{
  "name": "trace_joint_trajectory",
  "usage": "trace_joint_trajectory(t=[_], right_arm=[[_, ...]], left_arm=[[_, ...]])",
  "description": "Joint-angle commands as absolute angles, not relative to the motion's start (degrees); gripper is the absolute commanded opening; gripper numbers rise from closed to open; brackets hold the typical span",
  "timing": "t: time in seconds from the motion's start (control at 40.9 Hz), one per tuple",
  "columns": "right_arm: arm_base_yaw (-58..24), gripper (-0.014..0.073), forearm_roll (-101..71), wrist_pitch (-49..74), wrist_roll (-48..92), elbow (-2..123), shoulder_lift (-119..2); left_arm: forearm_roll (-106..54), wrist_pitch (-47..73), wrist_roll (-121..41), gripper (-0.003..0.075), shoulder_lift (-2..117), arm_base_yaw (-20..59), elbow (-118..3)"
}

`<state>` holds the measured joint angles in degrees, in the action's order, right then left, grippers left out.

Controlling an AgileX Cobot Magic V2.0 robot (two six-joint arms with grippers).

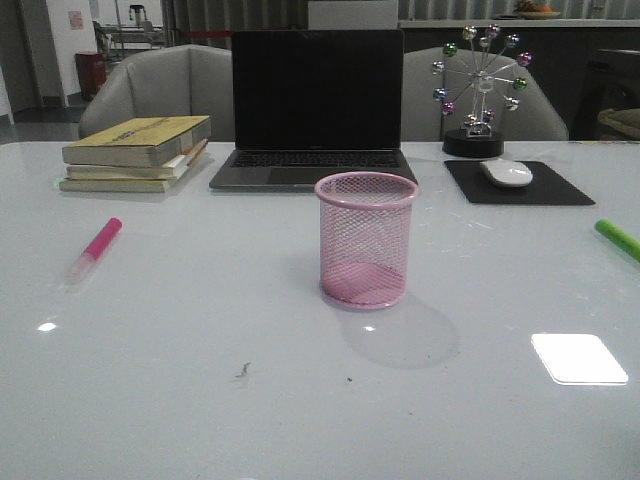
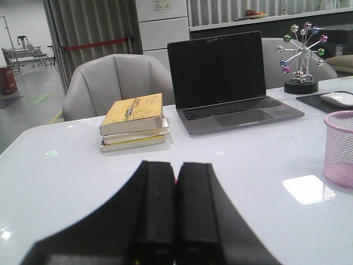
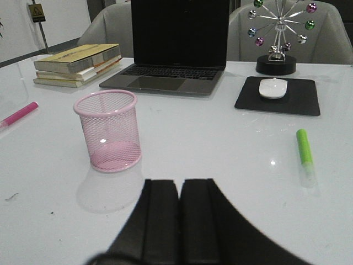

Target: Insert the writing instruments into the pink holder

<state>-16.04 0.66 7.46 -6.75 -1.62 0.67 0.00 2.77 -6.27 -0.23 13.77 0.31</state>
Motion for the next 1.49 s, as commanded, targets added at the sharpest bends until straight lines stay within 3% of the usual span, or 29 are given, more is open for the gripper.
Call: trace_joint_trajectory(t=[0.0, 0.171, 0.563, 0.661, 0.807, 1.028, 1.199, 1.468], right_arm=[[-16.1, 0.0066, 0.8, 0.4, -6.5, -1.4, 1.8], [-16.1, 0.0066, 0.8, -6.4, -6.5, -1.4, 1.8], [-16.1, 0.0066, -1.1, -20.2, -13.1, -0.4, 1.8], [-16.1, 0.0066, -5.2, -12.5, -14.6, 4.4, 1.8], [-16.1, 0.0059, -4.7, 13.8, -14.5, 19.4, 0.2], [-16.1, 0.0059, 6.9, 37.7, -14.5, 42.3, -15.3], [-16.1, 0.0059, 11.0, 44.5, -14.5, 52.6, -29.0], [-16.1, 0.0059, 11.3, 43.0, -14.5, 53.2, -39.0]], left_arm=[[-0.4, -1.7, -5.7, 0.0091, -1.3, 14.0, 0.6], [-1.3, -6.4, -5.7, 0.0091, -1.3, 14.0, 0.6], [-20.5, -19.4, -5.7, 0.0091, -1.3, 14.0, 0.5], [-22.2, -18.5, -4.4, 0.0091, -1.3, 14.0, -1.4], [-22.5, -5.0, -3.8, 0.0091, 0.1, 14.0, -10.2], [-22.3, 6.6, -3.9, 0.0091, 14.7, 14.0, -25.0], [-19.7, 16.1, -3.9, 0.0091, 30.4, 14.0, -35.4], [-21.0, 20.7, -3.9, 0.0091, 45.7, 14.0, -41.2]])
